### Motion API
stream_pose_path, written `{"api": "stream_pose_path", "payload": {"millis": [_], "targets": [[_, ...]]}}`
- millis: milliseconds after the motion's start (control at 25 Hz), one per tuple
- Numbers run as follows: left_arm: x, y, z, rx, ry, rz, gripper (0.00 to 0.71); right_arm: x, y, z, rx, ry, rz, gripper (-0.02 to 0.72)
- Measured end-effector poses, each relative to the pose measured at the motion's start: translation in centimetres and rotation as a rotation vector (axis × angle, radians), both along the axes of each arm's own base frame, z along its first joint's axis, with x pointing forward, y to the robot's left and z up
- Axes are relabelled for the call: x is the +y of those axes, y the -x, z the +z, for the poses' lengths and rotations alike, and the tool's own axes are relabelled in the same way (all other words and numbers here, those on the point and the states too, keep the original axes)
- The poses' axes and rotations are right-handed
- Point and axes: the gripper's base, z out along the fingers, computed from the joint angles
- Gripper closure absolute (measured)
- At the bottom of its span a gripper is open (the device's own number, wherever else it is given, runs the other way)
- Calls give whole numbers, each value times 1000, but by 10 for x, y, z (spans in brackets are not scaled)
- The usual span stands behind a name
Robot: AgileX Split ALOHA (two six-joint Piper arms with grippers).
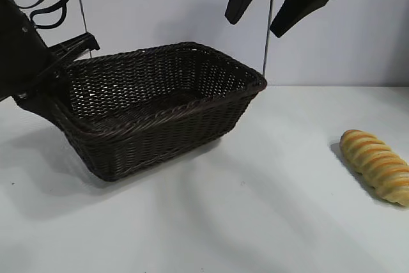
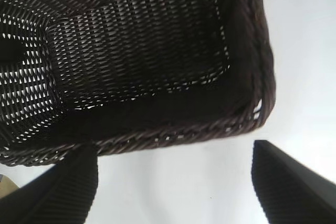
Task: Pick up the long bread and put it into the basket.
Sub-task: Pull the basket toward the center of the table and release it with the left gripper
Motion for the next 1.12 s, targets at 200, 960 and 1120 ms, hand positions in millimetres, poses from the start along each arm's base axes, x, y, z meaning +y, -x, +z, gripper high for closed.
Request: {"api": "stream_pose_path", "payload": {"millis": [200, 960, 1120], "targets": [[7, 2, 0, -1, -16, -140, 611, 0, 0, 0, 0, -1, 0, 124], [-24, -64, -12, 20, -13, -568, 611, 0, 0, 0, 0, -1, 0, 124], [-30, -66, -22, 32, -11, -586, 611, 0, 0, 0, 0, -1, 0, 124]]}}
